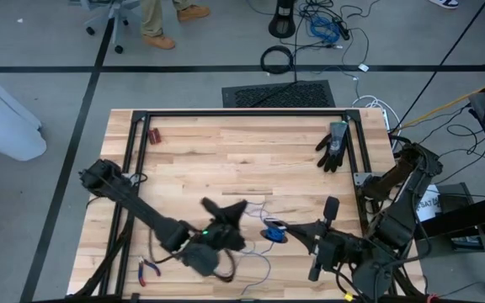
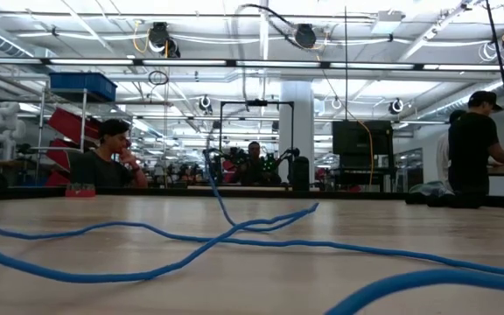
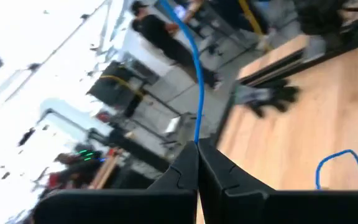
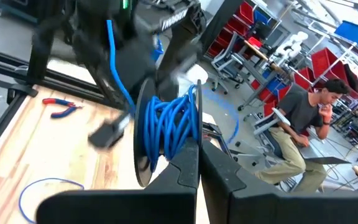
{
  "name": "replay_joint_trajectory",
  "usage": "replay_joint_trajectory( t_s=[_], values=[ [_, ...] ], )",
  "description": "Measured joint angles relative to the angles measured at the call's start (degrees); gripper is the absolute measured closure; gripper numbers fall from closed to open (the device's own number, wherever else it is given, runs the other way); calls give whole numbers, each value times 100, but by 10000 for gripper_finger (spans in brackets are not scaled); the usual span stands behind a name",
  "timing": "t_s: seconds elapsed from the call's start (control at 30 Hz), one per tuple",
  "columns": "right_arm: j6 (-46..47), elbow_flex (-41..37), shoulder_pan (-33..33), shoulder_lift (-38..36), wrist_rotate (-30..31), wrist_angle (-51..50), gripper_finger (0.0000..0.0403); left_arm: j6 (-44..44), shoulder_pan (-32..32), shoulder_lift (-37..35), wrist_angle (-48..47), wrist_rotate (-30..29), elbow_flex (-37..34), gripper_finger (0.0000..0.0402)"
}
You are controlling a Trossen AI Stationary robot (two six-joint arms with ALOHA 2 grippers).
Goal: Coil cords
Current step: Uncoil the blue wire from the spool
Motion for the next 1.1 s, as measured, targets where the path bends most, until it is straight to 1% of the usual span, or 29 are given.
replay_joint_trajectory(
  t_s=[0.2,0.4,0.63,0.73,0.8,0.87,0.93,1.03,1.1],
  values=[
    [56,0,-4,0,0,-203,403,126,-669,-517,18,-454,0,400],
    [438,0,-110,0,-1,-456,403,-14,-1229,-772,50,-473,7,400],
    [898,0,-413,0,-4,-1045,403,-9,-1508,-978,191,-496,7,401],
    [1150,0,-562,0,-2,-1339,403,28,-1566,-1022,388,-497,7,401],
    [1246,0,-666,0,-2,-1453,403,238,-1597,-1024,632,-495,7,401],
    [1332,0,-755,19,1,-1513,403,418,-1613,-1015,865,-414,7,401],
    [1363,0,-829,74,5,-1542,403,415,-1616,-1015,983,-187,7,401],
    [1362,0,-964,210,0,-1561,403,297,-1638,-1013,1051,332,7,401],
    [1358,0,-1067,290,1,-1579,403,136,-1638,-1013,1079,818,7,401]
  ],
)
